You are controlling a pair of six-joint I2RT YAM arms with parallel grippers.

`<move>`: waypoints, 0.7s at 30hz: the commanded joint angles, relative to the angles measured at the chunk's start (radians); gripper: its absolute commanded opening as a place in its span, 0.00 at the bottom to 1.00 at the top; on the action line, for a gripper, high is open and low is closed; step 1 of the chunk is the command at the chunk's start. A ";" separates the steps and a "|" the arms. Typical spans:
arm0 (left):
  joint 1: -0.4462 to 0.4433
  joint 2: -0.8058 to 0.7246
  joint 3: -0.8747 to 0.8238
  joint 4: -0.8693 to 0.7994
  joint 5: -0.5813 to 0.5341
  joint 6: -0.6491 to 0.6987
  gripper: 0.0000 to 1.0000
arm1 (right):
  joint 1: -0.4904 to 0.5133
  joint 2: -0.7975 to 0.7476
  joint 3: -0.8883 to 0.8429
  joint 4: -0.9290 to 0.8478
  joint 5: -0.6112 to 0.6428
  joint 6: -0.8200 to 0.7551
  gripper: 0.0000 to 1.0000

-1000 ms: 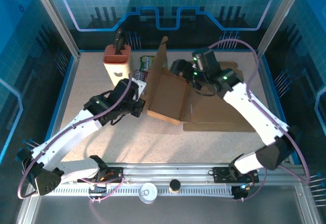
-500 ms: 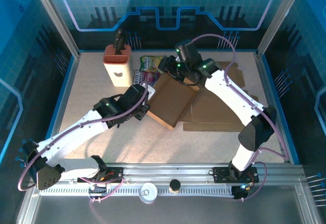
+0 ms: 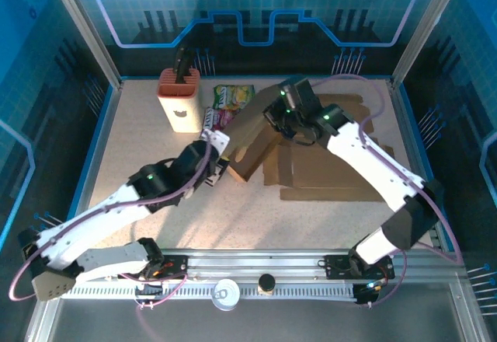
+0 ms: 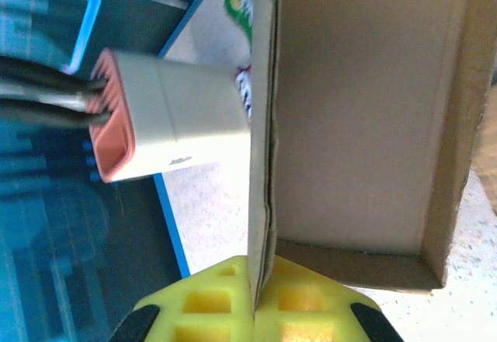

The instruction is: Fold the paper box

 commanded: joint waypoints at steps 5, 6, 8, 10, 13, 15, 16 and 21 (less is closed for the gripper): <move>-0.002 -0.148 -0.085 0.037 0.093 -0.185 0.62 | 0.043 -0.055 0.090 -0.378 0.310 0.393 0.00; -0.001 -0.156 -0.091 0.036 0.095 -0.191 0.62 | 0.043 -0.048 0.103 -0.384 0.315 0.396 0.00; -0.001 -0.169 -0.104 0.034 0.088 -0.198 0.62 | 0.042 -0.041 0.089 -0.292 0.315 0.359 0.00; 0.000 -0.169 -0.111 0.032 0.084 -0.202 0.62 | 0.038 -0.029 0.073 -0.208 0.290 0.335 0.00; -0.001 -0.163 -0.129 0.034 0.073 -0.210 0.62 | 0.032 0.006 0.101 -0.180 0.247 0.319 0.00; 0.000 -0.161 -0.139 0.029 0.053 -0.222 0.62 | 0.034 0.019 0.135 -0.201 0.250 0.316 0.00; -0.001 -0.161 -0.146 0.035 0.050 -0.225 0.62 | 0.038 0.019 0.150 -0.214 0.259 0.318 0.00; -0.001 -0.187 -0.172 0.055 0.011 -0.250 0.62 | 0.049 -0.016 0.187 -0.208 0.328 0.301 0.00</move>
